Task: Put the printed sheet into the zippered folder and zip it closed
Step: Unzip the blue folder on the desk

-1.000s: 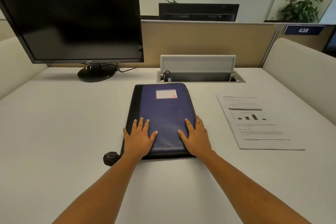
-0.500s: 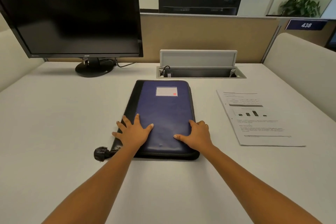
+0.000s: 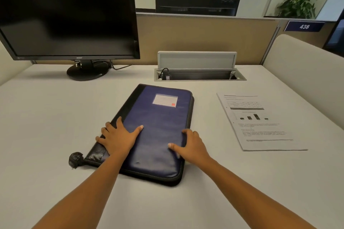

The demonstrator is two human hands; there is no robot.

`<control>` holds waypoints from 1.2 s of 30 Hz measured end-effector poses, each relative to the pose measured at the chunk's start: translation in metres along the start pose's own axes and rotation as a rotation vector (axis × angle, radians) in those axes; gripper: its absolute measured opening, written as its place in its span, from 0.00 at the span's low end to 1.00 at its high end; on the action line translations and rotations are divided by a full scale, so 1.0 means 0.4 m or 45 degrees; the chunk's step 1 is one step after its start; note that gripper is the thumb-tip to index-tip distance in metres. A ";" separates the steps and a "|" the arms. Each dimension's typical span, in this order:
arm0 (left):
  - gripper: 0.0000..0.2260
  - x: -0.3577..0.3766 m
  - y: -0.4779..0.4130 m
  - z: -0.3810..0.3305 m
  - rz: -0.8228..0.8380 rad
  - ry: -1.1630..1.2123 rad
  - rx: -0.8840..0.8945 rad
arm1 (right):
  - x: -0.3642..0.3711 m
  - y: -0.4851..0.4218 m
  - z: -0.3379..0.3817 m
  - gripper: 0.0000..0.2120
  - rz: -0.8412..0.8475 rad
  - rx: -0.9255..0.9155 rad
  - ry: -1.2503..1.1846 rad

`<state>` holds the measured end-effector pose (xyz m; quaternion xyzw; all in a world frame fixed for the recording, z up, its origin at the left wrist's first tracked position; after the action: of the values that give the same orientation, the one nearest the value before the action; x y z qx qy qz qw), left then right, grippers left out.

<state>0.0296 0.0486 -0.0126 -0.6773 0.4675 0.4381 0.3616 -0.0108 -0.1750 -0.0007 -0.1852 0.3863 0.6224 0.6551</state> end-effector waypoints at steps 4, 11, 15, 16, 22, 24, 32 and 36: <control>0.44 0.002 -0.008 0.014 0.022 -0.018 0.087 | -0.031 -0.057 -0.002 0.33 -0.020 0.058 -0.140; 0.47 -0.001 -0.029 0.049 0.091 -0.035 0.335 | -0.097 -0.132 -0.014 0.35 -0.234 0.077 -0.107; 0.49 -0.006 -0.037 0.058 0.133 -0.034 0.514 | -0.127 -0.150 -0.038 0.36 -0.315 0.077 0.002; 0.51 -0.007 -0.039 0.059 0.148 -0.044 0.561 | -0.131 -0.152 -0.044 0.35 -0.320 0.077 0.042; 0.53 -0.022 -0.067 0.081 0.221 -0.071 0.783 | -0.145 -0.156 -0.066 0.38 -0.292 0.100 0.250; 0.52 -0.025 -0.075 0.085 0.249 -0.100 0.804 | -0.162 -0.159 -0.067 0.40 -0.256 0.141 0.333; 0.35 -0.023 -0.077 0.040 0.170 -0.268 0.613 | -0.171 -0.154 -0.057 0.44 -0.108 0.228 0.409; 0.33 -0.002 -0.060 -0.009 0.216 -0.164 0.445 | -0.146 -0.140 -0.040 0.43 0.036 0.260 0.277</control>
<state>0.0531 0.0529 -0.0086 -0.5331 0.5678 0.4215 0.4645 0.0428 -0.2345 0.0189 -0.1787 0.5187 0.5653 0.6159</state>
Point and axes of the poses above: each hand's wrist, its own y-axis away from the middle knuckle, its own x-axis out of the palm, z = x × y, the point moved 2 cm from there along -y, towards the middle knuckle, and after that the axes turned 11 degrees about x, right-handed, at the moved point
